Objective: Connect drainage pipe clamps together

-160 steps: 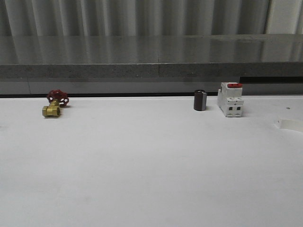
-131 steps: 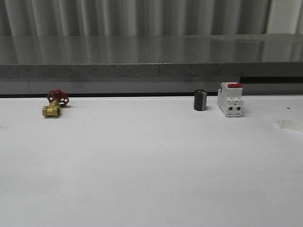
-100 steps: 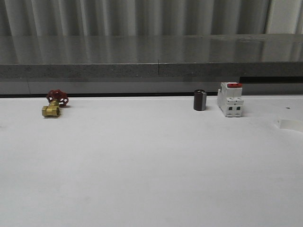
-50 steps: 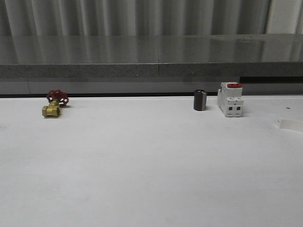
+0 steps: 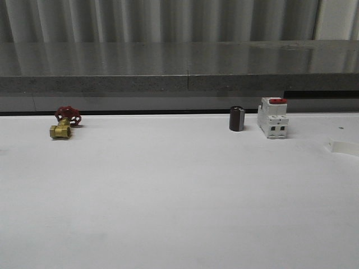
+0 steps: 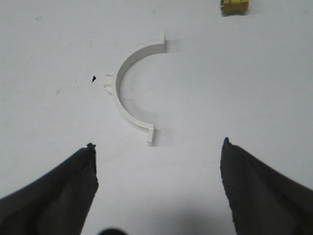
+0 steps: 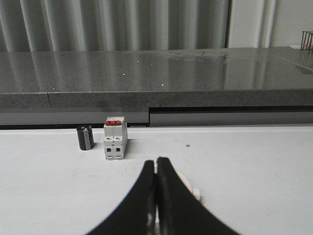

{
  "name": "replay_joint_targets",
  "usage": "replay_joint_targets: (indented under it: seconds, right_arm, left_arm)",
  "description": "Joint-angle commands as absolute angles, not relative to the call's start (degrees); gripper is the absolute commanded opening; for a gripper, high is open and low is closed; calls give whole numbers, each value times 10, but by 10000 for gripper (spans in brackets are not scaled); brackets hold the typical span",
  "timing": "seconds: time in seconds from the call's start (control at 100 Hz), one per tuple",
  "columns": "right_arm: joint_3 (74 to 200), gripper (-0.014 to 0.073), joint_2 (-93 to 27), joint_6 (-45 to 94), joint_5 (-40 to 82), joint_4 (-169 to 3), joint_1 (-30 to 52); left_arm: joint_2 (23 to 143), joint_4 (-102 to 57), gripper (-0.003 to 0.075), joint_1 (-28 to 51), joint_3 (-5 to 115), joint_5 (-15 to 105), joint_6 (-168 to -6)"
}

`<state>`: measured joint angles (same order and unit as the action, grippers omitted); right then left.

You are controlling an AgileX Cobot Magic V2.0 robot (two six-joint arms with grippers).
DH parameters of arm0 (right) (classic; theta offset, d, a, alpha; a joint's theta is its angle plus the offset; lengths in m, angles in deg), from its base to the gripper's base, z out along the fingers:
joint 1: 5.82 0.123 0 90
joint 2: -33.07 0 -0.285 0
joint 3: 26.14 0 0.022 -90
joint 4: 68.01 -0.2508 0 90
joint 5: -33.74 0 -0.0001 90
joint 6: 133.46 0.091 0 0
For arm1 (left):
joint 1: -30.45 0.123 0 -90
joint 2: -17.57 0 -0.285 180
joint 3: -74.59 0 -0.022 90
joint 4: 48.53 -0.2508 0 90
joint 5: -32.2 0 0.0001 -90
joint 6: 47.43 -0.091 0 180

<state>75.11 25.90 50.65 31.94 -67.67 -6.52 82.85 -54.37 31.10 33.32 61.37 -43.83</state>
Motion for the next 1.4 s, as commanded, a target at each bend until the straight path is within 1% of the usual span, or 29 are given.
replay_joint_targets:
  seconds: [0.0,0.14,0.31,0.46,0.58,0.8,1.01,1.28,1.35,1.39]
  right_arm:
    - [760,-68,271,502,368,-677,-68]
    - [760,-68,271,502,368,-677,-68]
    - [760,-68,271,502,368,-677,-68]
    - [760,-68,271,502,368,-677,-68]
    - [760,-68,271,502,368,-677,-68]
    - [760,-68,271,502,368,-677,-68]
    - [760,-68,271,502,368,-677,-68]
    - [760,-68,271,502,368,-677,-68]
    - [760,-68,271,502,368,-677,-68]
    - [760,-68,271,502,368,-677,-68]
  left_arm:
    - [877,-534,512,336,388,602,-421]
    - [982,-519,512,370,479,695,-421]
    - [1112,-526,512,378,592,804,-421]
    - [1223,-536,512,381,665,846,-426]
    - [1282,-538,512,381,706,854,-435]
    - [1331,-538,512,381,752,838,-436]
    - [1362,-534,512,381,778,811,-436]
    - [1395,-522,512,381,804,805,-436]
    - [1396,-522,492,381,804,805,-436]
    - [1396,-522,461,381,804,805,-436]
